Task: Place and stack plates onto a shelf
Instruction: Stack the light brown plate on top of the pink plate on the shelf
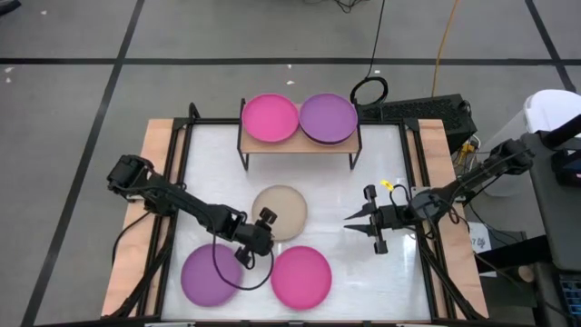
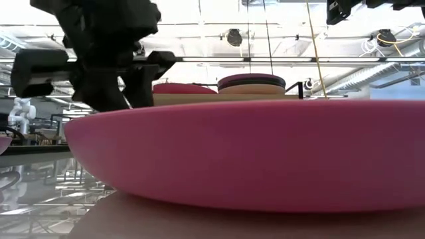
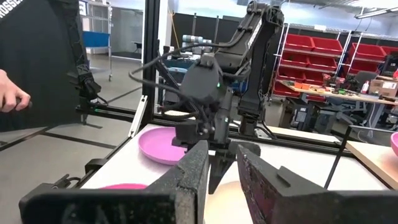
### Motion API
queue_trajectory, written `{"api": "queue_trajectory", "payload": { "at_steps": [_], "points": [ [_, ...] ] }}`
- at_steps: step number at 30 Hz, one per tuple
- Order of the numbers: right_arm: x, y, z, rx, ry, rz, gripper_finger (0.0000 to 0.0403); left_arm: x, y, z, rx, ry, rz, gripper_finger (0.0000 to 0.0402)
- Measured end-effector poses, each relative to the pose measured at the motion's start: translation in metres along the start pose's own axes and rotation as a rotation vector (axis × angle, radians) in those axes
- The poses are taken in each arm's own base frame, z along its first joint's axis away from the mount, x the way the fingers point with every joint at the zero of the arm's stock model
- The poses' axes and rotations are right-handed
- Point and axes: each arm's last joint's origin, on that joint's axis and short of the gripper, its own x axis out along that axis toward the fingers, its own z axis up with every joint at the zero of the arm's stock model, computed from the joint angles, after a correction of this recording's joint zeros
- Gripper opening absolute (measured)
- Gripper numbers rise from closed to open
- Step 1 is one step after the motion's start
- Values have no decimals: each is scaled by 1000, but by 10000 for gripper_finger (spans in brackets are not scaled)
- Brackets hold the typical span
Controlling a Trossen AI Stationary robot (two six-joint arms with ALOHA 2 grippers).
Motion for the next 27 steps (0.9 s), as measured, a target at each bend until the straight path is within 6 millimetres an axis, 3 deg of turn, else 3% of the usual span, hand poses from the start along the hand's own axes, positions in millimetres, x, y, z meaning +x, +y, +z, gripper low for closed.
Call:
{"api": "queue_trajectory", "payload": {
  "at_steps": [15,23,27],
  "points": [
    [0,0,0,2,0,0,68,32,0,-12,-47,115,42,119],
    [0,0,0,0,5,0,68,23,6,-2,-2,109,91,16],
    [0,0,-1,16,6,1,68,5,12,7,18,130,89,14]
  ]
}}
